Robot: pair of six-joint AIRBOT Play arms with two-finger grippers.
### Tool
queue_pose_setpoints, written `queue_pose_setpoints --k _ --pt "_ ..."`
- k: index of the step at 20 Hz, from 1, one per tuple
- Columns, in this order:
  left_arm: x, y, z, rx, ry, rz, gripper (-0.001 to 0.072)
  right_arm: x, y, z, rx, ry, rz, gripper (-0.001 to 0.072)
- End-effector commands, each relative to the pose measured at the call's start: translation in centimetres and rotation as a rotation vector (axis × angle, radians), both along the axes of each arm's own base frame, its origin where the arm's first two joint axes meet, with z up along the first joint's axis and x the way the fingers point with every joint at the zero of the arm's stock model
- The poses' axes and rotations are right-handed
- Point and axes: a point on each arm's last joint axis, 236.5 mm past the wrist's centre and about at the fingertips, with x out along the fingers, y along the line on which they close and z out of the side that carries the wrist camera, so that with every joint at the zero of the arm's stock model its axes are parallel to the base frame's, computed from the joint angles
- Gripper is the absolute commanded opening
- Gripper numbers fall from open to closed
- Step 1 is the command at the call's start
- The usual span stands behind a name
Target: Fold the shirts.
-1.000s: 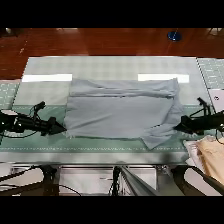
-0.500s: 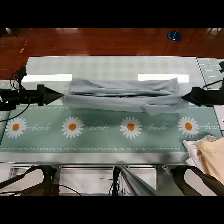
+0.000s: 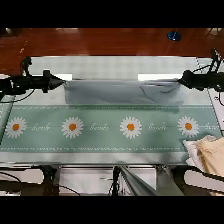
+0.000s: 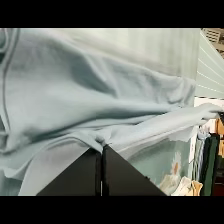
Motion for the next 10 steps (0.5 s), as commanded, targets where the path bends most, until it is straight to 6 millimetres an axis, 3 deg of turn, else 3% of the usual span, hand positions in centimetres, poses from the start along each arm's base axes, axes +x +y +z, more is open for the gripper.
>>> queue_pose_setpoints --k 1,4,5,6,7,8,10 --pt "2.1 -0.5 -2.6 -0.014 0.035 -0.013 0.0025 2.0 -0.9 -2.0 0.006 0.001 -0.042 0.0018" --pt "2.9 -1.7 -4.0 -0.034 0.055 -0.032 0.0031 2.1 -1.1 -4.3 0.01 0.038 -0.047 0.002" --pt "3.1 -2.1 -4.3 -0.042 0.06 -0.035 0.0079 2.1 -1.2 -5.0 0.014 0.049 -0.052 0.003" --pt "3.3 -2.3 -4.6 -0.05 0.062 -0.036 0.024 2.2 -1.1 -5.5 0.021 0.058 -0.055 0.0122" --pt "3.6 -2.2 -4.6 -0.054 0.062 -0.035 0.0404 2.1 -1.1 -5.7 0.023 0.063 -0.054 0.0281" --pt "3.8 -1.7 -4.4 -0.055 0.055 -0.028 0.0498 2.1 -1.0 -5.4 0.017 0.054 -0.043 0.0387" --pt "4.1 0.5 -2.5 -0.075 0.025 -0.027 0.0504 2.0 -2.4 -2.9 -0.025 0.017 -0.034 0.0436"
